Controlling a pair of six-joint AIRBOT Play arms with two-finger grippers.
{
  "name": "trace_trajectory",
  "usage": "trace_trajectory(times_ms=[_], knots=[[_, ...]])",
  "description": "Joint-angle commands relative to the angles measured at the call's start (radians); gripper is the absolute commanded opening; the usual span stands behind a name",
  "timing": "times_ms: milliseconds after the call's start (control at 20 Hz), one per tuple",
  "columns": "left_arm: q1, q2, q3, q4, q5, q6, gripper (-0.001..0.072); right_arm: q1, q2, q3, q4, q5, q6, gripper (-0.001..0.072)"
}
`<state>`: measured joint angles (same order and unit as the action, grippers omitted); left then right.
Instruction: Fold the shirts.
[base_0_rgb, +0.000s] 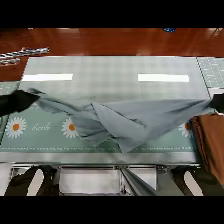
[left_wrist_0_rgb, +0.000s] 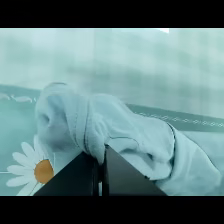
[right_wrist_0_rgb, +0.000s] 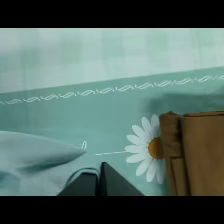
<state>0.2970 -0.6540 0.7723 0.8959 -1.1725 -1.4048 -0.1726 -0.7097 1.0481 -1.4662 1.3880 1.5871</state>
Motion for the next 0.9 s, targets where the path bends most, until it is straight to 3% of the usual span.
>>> trace_trajectory(times_ms=[0, 200, 450, 750, 800, 850], knots=[[-0.093, -0.188, -0.151, -0.034, 0.251, 0.045, 0.0020, 0.000, -0.220, -0.075, 0.014, -0.232, -0.002, 0.0023], [-0.163, -0.478, -0.050, -0.042, 0.432, 0.058, 0.0020, 0.000, -0.531, 0.031, 0.076, -0.388, -0.001, 0.0023], [-0.175, -0.719, 0.171, -0.044, 0.417, 0.058, 0.0020, 0.000, -0.805, 0.246, 0.156, -0.399, 0.003, 0.0023], [-0.175, -0.778, 0.245, -0.044, 0.360, 0.058, 0.0020, 0.000, -0.904, 0.296, 0.259, -0.410, 0.002, 0.0023], [-0.173, -0.778, 0.246, -0.044, 0.340, 0.058, 0.0020, 0.000, -0.904, 0.296, 0.258, -0.414, 0.003, 0.0048], [-0.172, -0.777, 0.246, -0.044, 0.321, 0.058, 0.0020, -0.005, -0.904, 0.301, 0.257, -0.403, 0.008, 0.0269]])
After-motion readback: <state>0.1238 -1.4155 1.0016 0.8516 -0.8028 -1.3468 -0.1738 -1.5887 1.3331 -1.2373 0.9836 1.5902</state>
